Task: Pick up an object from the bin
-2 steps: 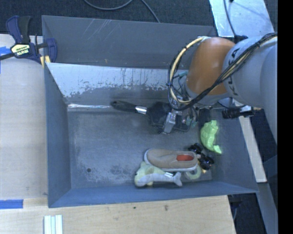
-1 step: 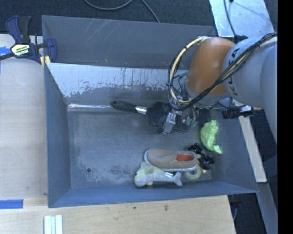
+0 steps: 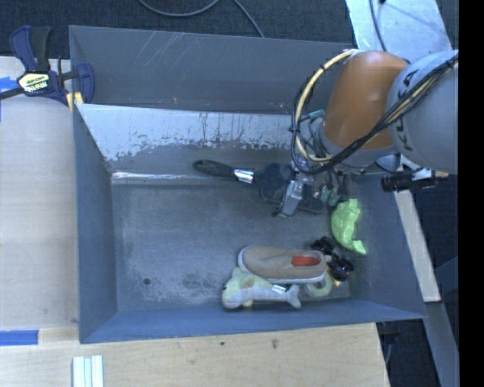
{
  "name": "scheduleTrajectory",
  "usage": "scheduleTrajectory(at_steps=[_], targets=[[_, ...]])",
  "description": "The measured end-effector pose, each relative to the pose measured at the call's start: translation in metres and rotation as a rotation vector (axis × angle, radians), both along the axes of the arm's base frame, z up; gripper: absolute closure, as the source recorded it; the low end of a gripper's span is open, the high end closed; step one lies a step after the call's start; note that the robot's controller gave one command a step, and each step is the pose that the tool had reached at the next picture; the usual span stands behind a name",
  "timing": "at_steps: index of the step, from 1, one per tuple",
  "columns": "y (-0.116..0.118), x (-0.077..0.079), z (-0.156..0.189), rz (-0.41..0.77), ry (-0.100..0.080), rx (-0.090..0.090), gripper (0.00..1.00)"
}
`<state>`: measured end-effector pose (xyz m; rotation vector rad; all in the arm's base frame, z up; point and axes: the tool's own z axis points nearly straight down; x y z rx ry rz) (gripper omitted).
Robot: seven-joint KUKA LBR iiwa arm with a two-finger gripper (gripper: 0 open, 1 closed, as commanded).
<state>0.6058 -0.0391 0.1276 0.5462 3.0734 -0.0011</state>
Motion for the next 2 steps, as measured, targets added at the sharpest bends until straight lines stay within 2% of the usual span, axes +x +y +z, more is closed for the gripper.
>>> scheduleTrajectory(at_steps=[1, 2], targets=[[-0.002, -0.003, 0.027, -0.007, -0.006, -0.003, 1.0], [0.007, 0.012, -0.012, 0.014, -0.012, -0.001, 1.0]])
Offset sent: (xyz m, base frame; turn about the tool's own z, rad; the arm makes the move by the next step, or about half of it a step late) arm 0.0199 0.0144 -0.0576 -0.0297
